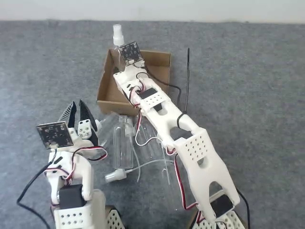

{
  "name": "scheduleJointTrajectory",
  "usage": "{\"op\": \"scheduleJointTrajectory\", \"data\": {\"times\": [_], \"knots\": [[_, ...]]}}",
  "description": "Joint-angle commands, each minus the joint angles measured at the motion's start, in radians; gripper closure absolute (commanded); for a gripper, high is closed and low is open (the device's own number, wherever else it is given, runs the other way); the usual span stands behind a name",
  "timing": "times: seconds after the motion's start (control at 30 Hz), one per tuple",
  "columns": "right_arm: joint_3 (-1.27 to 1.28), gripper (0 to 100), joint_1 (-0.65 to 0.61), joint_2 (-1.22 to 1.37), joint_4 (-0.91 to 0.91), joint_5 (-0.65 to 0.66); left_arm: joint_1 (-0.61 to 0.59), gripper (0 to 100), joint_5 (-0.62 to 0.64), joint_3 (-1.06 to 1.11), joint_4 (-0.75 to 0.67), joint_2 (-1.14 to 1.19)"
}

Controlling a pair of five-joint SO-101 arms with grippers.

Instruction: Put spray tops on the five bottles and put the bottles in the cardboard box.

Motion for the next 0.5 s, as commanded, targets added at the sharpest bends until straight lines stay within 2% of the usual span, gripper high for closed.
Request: {"op": "scheduleJointTrajectory", "data": {"times": [0.0,0.3,0.47], "knots": [[-0.043,67.8,0.016,-0.105,0.008,0.009,-0.008,94,-0.009,-0.028,-0.032,-0.021],[-0.041,67.9,0.018,-0.107,0.012,0.014,-0.008,94,-0.009,-0.028,-0.032,-0.021],[-0.041,67.8,0.012,-0.16,0.168,0.009,-0.008,94,-0.009,-0.028,-0.032,-0.021]]}}
